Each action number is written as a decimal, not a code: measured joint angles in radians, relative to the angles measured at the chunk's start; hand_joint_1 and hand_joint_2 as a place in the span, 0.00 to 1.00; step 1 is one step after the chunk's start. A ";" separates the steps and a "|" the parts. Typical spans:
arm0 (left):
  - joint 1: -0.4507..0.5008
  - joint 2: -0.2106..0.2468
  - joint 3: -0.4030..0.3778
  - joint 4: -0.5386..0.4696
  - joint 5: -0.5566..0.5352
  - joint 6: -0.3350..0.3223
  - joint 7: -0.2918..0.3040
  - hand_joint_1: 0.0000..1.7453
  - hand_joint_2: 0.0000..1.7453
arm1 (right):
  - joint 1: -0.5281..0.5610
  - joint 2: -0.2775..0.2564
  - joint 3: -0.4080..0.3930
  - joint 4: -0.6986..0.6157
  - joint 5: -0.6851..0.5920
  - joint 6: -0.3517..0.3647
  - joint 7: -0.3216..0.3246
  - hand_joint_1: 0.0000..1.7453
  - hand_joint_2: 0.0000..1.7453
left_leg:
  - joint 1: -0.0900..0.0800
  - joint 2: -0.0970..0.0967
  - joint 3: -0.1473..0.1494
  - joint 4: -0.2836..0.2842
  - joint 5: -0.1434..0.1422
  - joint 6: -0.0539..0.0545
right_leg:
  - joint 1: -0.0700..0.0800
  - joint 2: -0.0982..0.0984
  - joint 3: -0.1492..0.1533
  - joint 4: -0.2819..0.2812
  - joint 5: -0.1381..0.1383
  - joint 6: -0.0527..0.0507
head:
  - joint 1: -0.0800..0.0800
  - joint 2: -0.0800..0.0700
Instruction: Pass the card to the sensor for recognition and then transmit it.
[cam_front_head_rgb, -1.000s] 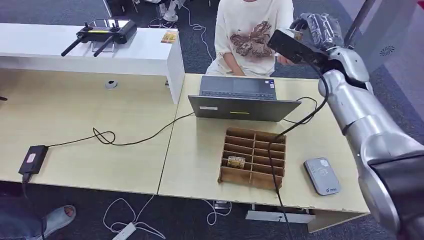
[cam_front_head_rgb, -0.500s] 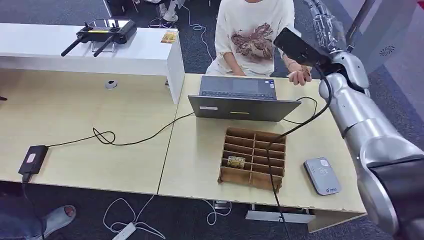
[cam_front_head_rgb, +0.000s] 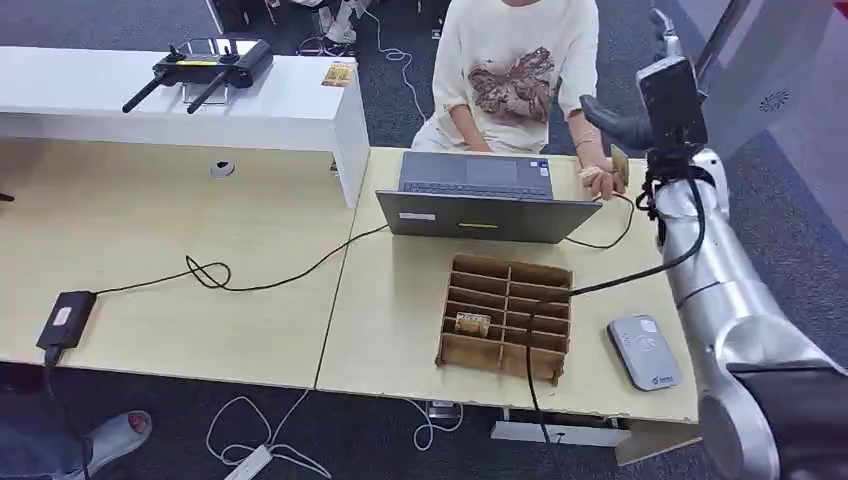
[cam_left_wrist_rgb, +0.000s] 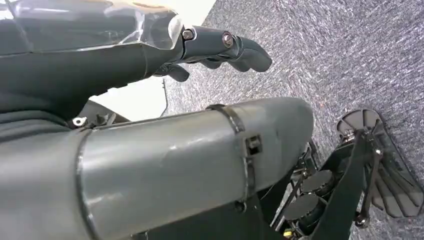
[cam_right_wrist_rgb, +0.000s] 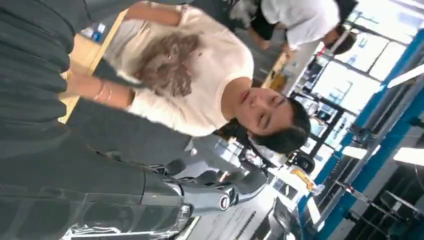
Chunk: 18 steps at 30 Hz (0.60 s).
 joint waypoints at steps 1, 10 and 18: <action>0.000 0.000 0.000 0.000 0.000 -0.002 0.000 0.00 0.00 | 0.029 -0.005 -0.008 -0.041 -0.033 0.011 0.000 0.00 1.00 | 0.000 0.000 0.000 0.000 0.000 0.000 | 0.000 0.000 0.000 0.000 0.000 0.000 | 0.000 0.000; 0.002 -0.001 0.000 0.000 -0.002 -0.011 -0.010 0.00 0.00 | 0.325 -0.063 -0.035 -0.458 -0.251 0.042 0.016 0.00 1.00 | 0.000 -0.001 0.000 0.000 -0.001 0.000 | 0.000 -0.001 0.000 -0.001 0.000 0.000 | 0.000 0.000; 0.000 -0.001 -0.015 0.000 -0.058 -0.021 0.045 0.00 0.00 | 0.587 -0.084 -0.037 -0.739 -0.396 0.072 -0.019 0.00 0.00 | 0.000 -0.001 0.000 0.000 -0.001 0.000 | 0.000 -0.001 0.000 -0.001 -0.001 0.000 | 0.000 0.000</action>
